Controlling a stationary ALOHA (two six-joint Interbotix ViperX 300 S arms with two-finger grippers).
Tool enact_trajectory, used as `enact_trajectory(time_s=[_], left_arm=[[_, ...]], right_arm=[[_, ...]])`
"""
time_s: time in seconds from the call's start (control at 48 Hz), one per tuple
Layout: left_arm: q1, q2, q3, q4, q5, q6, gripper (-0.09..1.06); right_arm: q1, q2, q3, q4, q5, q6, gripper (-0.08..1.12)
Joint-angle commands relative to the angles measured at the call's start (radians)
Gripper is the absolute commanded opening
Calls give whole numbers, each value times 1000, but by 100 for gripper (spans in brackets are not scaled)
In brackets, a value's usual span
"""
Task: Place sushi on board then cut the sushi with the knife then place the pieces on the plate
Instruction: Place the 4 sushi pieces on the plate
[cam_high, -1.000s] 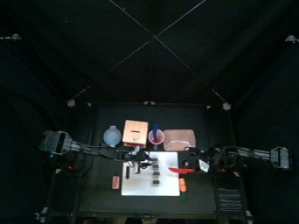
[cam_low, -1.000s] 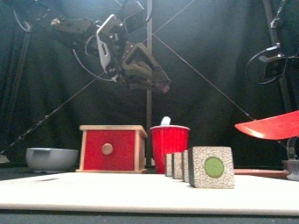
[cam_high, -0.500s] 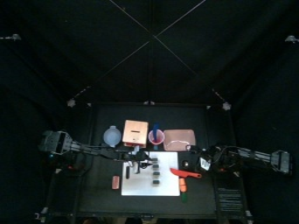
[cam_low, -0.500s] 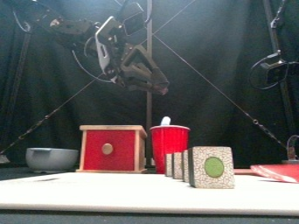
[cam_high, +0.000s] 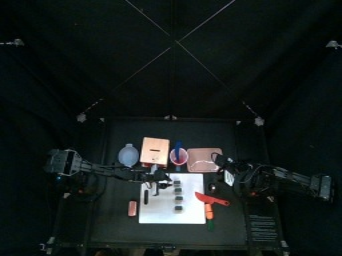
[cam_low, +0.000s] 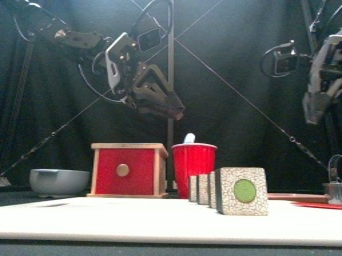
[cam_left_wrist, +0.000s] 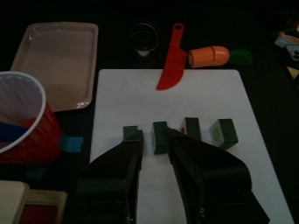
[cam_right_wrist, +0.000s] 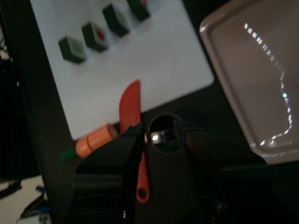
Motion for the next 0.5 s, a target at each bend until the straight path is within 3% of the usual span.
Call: enact_trajectory(time_s=[0.021, 0.5], left_arm=[[9, -43, 8, -8, -9, 0, 67], [43, -146, 137, -83, -15, 0, 67]], right_arm=[[31, 40, -51, -23, -64, -2, 73], [189, 304, -126, -71, -288, 2, 73]])
